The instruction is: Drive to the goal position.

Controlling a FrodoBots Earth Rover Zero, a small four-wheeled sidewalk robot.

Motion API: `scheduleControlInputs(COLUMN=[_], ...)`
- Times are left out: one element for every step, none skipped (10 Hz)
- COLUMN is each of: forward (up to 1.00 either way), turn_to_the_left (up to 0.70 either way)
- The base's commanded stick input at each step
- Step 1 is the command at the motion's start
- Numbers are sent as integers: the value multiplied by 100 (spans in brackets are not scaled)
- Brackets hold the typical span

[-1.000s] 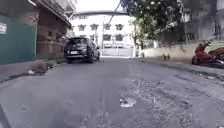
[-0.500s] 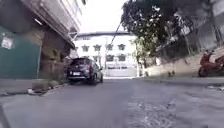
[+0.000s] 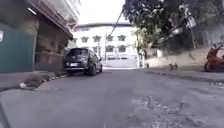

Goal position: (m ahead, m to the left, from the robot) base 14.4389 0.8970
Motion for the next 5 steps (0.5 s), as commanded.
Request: scheduleControlInputs(forward=[91,91,91,91,91], turn_to_the_left=[-1,-1,-1,-1,-1])
